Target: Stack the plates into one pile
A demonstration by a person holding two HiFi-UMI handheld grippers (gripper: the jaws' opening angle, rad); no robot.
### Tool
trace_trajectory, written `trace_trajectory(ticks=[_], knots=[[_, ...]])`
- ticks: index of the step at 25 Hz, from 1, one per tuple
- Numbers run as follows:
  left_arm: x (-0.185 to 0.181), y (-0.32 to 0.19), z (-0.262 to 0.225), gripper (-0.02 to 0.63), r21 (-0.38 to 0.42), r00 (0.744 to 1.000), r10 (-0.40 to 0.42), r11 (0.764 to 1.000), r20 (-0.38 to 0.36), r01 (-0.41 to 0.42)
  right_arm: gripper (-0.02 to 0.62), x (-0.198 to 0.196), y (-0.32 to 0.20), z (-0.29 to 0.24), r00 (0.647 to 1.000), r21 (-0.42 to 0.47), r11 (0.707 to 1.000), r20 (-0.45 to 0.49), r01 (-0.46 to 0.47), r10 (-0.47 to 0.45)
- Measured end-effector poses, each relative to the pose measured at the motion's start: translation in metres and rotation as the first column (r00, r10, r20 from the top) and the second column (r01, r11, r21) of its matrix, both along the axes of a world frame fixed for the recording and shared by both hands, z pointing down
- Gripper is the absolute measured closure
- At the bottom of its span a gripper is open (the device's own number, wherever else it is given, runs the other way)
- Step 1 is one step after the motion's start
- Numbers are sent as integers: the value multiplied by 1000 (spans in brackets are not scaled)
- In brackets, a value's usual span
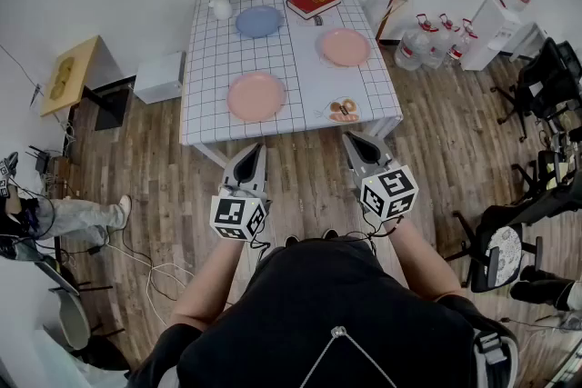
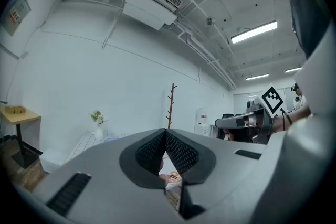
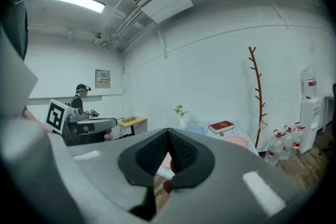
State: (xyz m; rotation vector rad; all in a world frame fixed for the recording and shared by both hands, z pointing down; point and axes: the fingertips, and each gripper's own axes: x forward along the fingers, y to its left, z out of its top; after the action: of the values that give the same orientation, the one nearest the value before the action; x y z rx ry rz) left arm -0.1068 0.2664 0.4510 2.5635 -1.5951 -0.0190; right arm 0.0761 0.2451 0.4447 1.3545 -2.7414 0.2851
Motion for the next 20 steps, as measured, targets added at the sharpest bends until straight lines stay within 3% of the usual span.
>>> trace_trajectory(ticks=[4,12,20], knots=[[11,9,-4,611,-28,1000,-9,1000,-28,9,592,3,7,-14,1000,30,999,-21,14,-14],[25,25,2,611,-46,1000,-10,999,-5,10,592,7,17,-8,997,32,998,-61,50,-48],[17,35,-1,611,-51,1000,-27,998,-4,27,591,-2,27,-10,998,13,998,-2,67,-67]])
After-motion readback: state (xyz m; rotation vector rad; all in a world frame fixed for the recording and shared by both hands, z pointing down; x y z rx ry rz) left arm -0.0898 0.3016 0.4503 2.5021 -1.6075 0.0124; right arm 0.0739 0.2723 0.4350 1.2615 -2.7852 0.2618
